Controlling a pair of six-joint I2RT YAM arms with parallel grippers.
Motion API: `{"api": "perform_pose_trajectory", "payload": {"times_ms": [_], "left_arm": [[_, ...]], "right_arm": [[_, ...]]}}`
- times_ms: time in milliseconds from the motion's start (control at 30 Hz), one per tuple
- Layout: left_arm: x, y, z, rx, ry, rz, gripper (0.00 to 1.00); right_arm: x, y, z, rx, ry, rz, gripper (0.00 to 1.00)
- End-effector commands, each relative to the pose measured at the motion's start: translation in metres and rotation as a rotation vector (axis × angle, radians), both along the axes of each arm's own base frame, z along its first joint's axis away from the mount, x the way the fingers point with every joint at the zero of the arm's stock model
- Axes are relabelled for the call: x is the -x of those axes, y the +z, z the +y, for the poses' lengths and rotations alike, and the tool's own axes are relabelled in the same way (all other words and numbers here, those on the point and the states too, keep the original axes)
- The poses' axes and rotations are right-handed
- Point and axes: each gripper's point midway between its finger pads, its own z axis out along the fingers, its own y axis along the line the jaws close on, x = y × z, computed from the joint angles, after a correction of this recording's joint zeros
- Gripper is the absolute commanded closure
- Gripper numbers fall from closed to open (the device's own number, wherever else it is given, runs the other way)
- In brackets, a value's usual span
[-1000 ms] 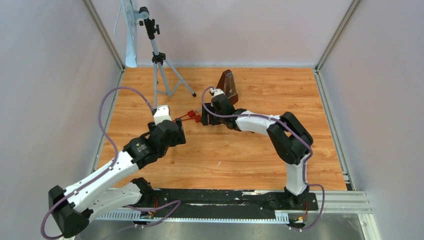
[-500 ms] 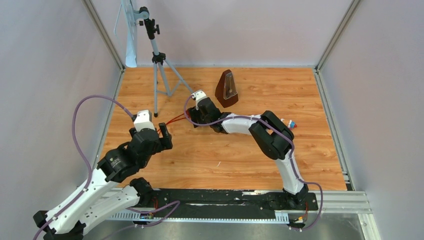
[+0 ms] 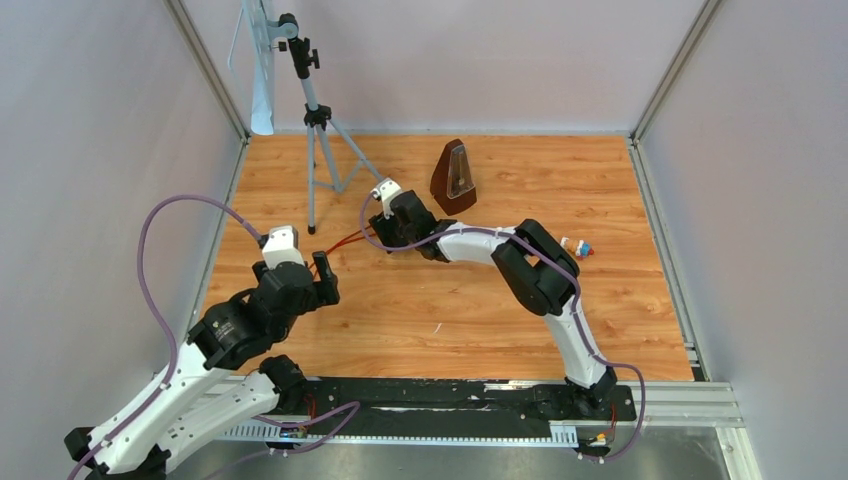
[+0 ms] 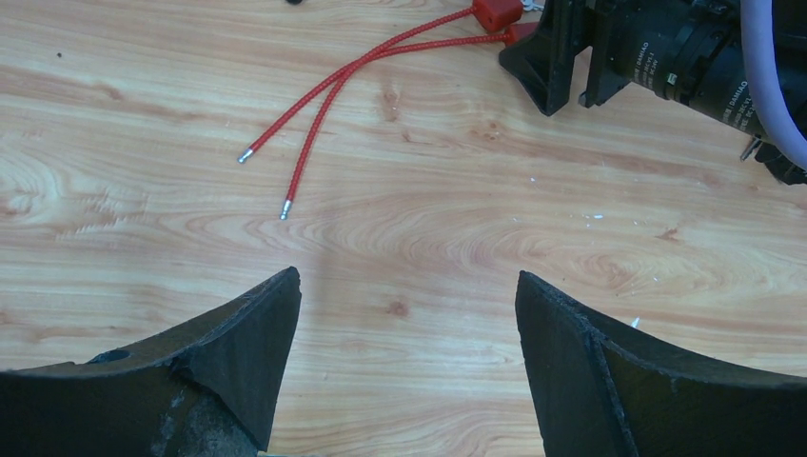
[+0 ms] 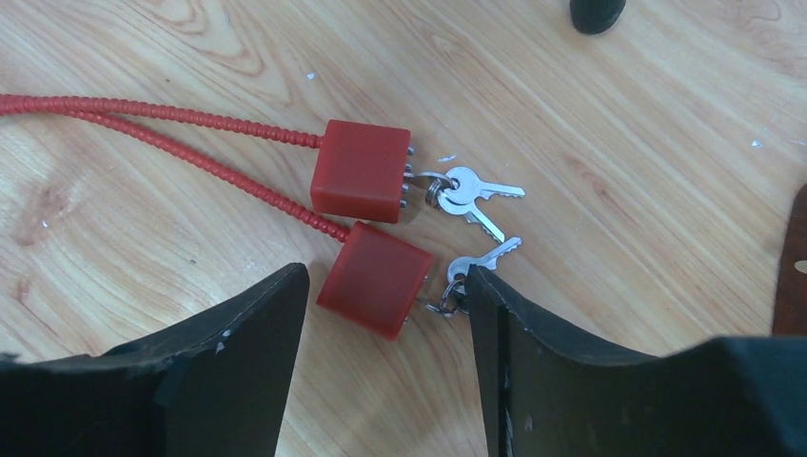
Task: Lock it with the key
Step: Pick up the lock from the center of the board.
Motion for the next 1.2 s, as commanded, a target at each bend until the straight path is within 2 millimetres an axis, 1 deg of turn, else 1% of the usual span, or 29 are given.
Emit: {"api": "perform_pose_trajectory", "payload": {"times_ms": [0,67,100,200,267,333,400,500,600,733,767,867,933,1000,1033,1067,1100,1133,1167], "left_arm": [[0.001,0.010,0.003,0.044,0.030,-0.028,0.11],[0.001,0.009,0.003,0.048,0.030,-0.027,0.11],[0.001,0.009,0.002,0.049,0.031,-0.026,0.10],[0.001,0.007,0.002,0.044,0.030,-0.021,0.10],[0.001,0.006,0.002,0.041,0.030,-0.018,0.10],[0.001,0.006,0.001,0.042,0.028,-0.016,0.10],[0.000,0.006,0.000,0.044,0.026,-0.016,0.10],[-0.001,0.007,-0.001,0.046,0.021,-0.020,0.10],[-0.001,0.008,-0.003,0.052,0.018,-0.023,0.10],[-0.001,0.008,-0.006,0.068,0.007,-0.021,0.10],[0.000,0.009,-0.008,0.077,-0.001,-0.019,0.10],[0.001,0.009,-0.013,0.100,-0.018,-0.014,0.10],[0.002,0.008,-0.019,0.128,-0.033,-0.008,0.10],[0.002,0.007,-0.027,0.166,-0.055,-0.003,0.10],[0.002,0.008,-0.034,0.194,-0.076,-0.003,0.10],[0.002,0.004,-0.038,0.207,-0.084,0.006,0.10],[0.002,0.007,-0.047,0.242,-0.109,0.001,0.10],[0.002,0.002,-0.051,0.251,-0.119,0.011,0.10],[0.000,0.005,-0.060,0.286,-0.145,0.003,0.10]], "right_arm": [[-0.009,0.010,0.003,0.019,0.028,-0.035,0.38],[-0.008,0.007,0.005,0.028,0.052,-0.033,0.38],[-0.006,0.002,0.006,0.035,0.073,-0.022,0.39],[0.011,-0.006,0.013,0.045,0.192,0.025,0.39],[0.026,-0.013,0.014,0.066,0.267,0.078,0.40],[0.035,-0.017,0.013,0.084,0.307,0.117,0.41],[0.039,-0.020,0.010,0.100,0.316,0.137,0.46],[0.040,-0.024,0.001,0.128,0.289,0.143,0.58],[0.043,-0.025,-0.010,0.147,0.252,0.149,0.65],[0.051,-0.020,-0.023,0.159,0.229,0.152,0.68],[0.053,-0.011,-0.027,0.157,0.225,0.139,0.69],[0.061,0.003,-0.046,0.175,0.193,0.120,0.69],[0.070,0.013,-0.060,0.183,0.174,0.124,0.69],[0.082,0.018,-0.074,0.189,0.152,0.143,0.68],[0.087,0.021,-0.080,0.186,0.138,0.150,0.68],[0.092,0.022,-0.086,0.187,0.121,0.158,0.68],[0.095,0.026,-0.092,0.182,0.101,0.161,0.68],[0.096,0.029,-0.100,0.185,0.063,0.158,0.68],[0.096,0.030,-0.111,0.195,0.012,0.149,0.68]]}}
